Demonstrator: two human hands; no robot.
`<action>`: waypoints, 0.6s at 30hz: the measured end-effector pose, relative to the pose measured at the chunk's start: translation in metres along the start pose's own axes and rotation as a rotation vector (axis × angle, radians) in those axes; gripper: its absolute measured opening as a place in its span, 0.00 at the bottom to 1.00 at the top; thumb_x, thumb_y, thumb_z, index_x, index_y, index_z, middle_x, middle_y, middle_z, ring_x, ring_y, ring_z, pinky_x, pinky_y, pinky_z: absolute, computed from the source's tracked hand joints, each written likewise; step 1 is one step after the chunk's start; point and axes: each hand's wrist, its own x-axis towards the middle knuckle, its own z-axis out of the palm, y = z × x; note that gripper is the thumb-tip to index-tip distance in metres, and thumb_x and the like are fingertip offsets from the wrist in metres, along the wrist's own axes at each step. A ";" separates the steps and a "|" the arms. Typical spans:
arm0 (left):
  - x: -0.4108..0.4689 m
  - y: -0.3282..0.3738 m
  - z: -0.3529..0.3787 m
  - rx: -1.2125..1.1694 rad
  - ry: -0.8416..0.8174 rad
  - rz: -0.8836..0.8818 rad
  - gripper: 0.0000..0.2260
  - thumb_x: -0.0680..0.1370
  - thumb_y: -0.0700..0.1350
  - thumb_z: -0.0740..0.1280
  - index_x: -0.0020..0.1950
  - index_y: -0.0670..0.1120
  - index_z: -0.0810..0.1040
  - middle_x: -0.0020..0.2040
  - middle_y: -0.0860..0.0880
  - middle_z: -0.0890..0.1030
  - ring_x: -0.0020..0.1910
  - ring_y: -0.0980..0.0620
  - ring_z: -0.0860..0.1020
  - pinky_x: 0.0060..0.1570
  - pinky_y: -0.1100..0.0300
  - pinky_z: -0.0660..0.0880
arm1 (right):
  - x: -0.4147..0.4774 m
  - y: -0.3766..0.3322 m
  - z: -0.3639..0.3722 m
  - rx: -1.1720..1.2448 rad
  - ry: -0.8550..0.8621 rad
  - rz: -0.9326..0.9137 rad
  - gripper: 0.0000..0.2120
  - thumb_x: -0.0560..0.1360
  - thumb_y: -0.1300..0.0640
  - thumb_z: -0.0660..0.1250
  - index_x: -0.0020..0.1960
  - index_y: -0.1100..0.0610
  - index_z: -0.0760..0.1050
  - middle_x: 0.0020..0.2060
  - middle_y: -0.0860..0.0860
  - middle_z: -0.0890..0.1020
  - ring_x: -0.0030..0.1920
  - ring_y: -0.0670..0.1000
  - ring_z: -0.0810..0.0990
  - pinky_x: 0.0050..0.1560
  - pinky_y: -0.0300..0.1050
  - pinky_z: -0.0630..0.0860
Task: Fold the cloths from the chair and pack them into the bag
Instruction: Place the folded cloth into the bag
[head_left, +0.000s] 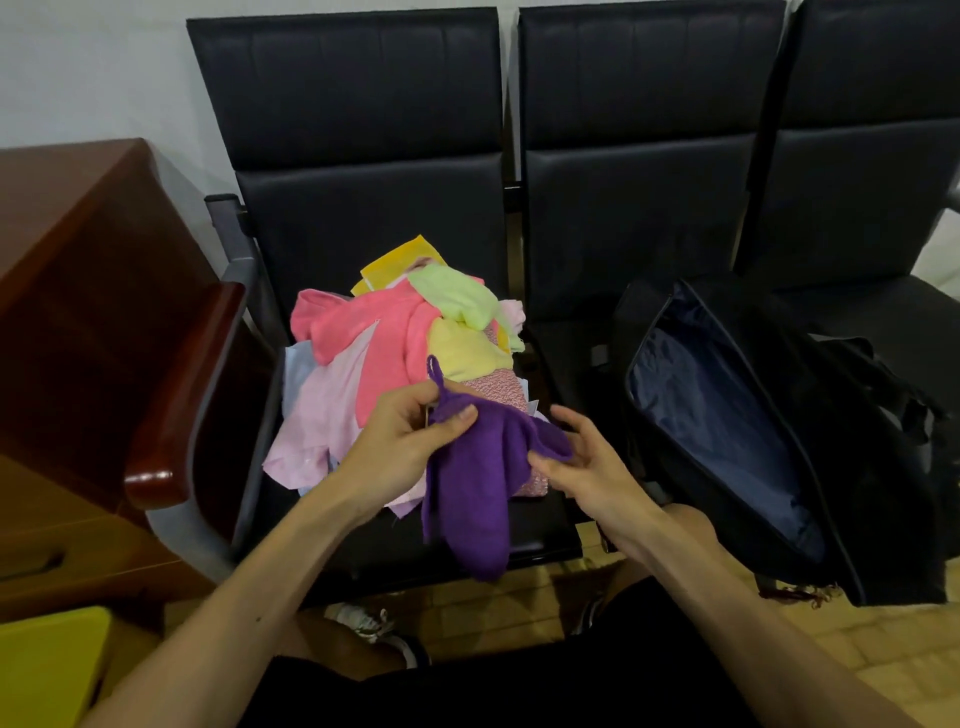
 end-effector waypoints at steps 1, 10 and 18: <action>0.000 0.002 -0.004 0.009 -0.013 -0.007 0.07 0.74 0.38 0.67 0.44 0.33 0.79 0.37 0.47 0.80 0.37 0.59 0.78 0.40 0.66 0.75 | 0.003 -0.003 -0.002 0.002 -0.050 -0.029 0.20 0.75 0.59 0.72 0.65 0.50 0.72 0.57 0.47 0.81 0.55 0.44 0.82 0.47 0.34 0.79; -0.007 -0.006 -0.043 0.199 0.119 0.004 0.11 0.76 0.30 0.68 0.47 0.45 0.84 0.40 0.53 0.86 0.43 0.58 0.83 0.46 0.64 0.80 | -0.002 -0.054 -0.018 -0.095 -0.040 -0.308 0.10 0.77 0.68 0.66 0.55 0.60 0.82 0.42 0.52 0.87 0.45 0.48 0.86 0.42 0.36 0.80; -0.003 -0.002 -0.020 -0.012 0.038 -0.071 0.03 0.76 0.46 0.65 0.45 0.48 0.78 0.37 0.55 0.79 0.39 0.58 0.76 0.41 0.65 0.73 | -0.010 -0.052 -0.026 0.171 -0.099 -0.223 0.11 0.77 0.61 0.65 0.56 0.59 0.82 0.47 0.55 0.86 0.48 0.50 0.85 0.48 0.41 0.81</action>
